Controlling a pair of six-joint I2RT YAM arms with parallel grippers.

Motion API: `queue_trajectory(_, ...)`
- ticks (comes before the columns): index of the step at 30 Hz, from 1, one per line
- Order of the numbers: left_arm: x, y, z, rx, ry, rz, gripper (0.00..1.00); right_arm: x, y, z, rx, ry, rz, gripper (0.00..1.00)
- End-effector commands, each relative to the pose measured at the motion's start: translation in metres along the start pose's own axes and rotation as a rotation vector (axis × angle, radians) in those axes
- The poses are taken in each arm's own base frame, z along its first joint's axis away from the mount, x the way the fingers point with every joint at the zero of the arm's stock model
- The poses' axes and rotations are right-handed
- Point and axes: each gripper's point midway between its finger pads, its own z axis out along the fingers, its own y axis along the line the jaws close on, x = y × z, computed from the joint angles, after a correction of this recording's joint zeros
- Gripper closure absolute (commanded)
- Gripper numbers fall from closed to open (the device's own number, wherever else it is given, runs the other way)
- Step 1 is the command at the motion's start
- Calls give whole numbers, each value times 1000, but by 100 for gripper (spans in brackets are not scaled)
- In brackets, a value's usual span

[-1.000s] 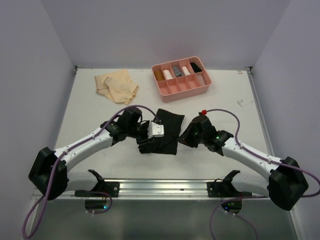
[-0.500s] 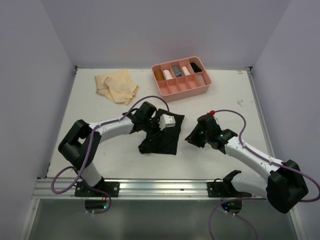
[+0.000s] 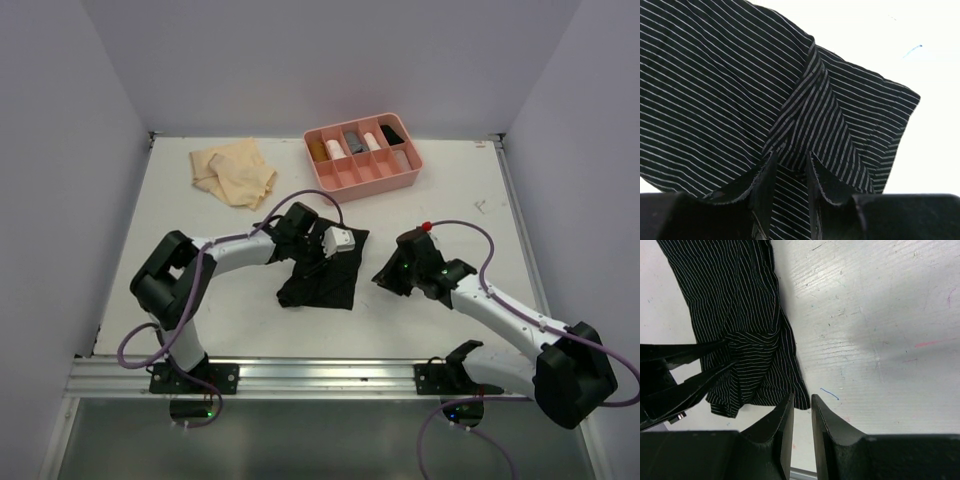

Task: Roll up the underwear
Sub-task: Fold the underwear

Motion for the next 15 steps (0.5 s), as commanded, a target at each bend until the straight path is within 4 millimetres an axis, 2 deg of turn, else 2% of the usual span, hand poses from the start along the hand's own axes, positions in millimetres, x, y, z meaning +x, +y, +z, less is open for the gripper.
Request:
queue_trajectory(1,-22,18,5,-38,-58,11,67,-2,-6,-4,11,-14,-3,75)
queue_trajectory(3,-22,19,7,-31,-57,14,70,-2,-6,-4,11,-14,-2,75)
queue_trajectory(6,-21,17,9,-13,-49,16,80,-1,-9,-4,14,-15,-1,75)
queue_trajectory(7,-20,14,8,0,-46,15,87,-1,-8,-4,13,-15,1,75)
queue_trajectory(10,-24,10,4,23,-52,27,100,-2,-11,-4,19,-17,8,75)
queue_trajectory(15,-46,-4,-15,69,-112,62,100,-4,-11,-4,20,-24,7,76)
